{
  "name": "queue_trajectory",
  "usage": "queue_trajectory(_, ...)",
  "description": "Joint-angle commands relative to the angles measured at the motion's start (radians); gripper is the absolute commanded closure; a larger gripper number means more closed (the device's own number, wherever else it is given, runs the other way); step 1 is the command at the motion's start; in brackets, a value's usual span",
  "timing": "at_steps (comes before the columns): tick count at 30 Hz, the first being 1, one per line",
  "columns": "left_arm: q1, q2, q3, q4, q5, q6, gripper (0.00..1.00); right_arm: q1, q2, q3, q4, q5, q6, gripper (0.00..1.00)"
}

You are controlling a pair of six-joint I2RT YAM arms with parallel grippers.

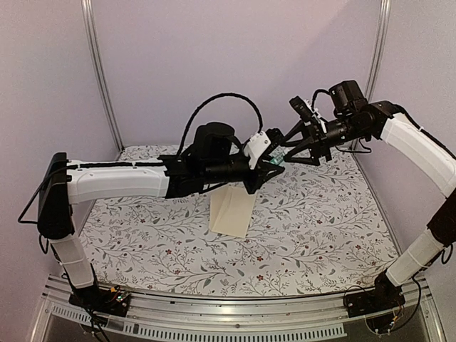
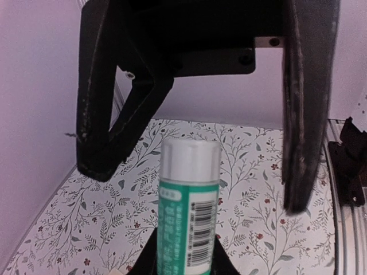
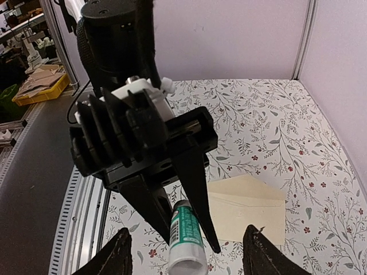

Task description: Place the letter into the envelope and seal it

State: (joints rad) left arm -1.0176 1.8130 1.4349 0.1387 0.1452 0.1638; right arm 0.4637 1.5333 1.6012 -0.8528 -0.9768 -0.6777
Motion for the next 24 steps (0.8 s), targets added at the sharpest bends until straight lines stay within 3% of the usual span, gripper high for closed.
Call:
queue_trajectory(1, 0.011, -0.025, 0.001, 0.066, 0.05, -0.038, 0.86, 0.012, 0.023, -0.003, -0.013, -0.038, -0.01, 0.38)
queue_trajectory(11, 0.011, -0.003, 0.035, 0.068, 0.064, -0.023, 0.85, 0.023, 0.045, 0.006, -0.049, -0.102, -0.024, 0.57)
queue_trajectory(24, 0.022, 0.01, 0.039, 0.1, 0.079, -0.053, 0.84, 0.028, 0.044, 0.004, -0.038, -0.116, -0.025, 0.73)
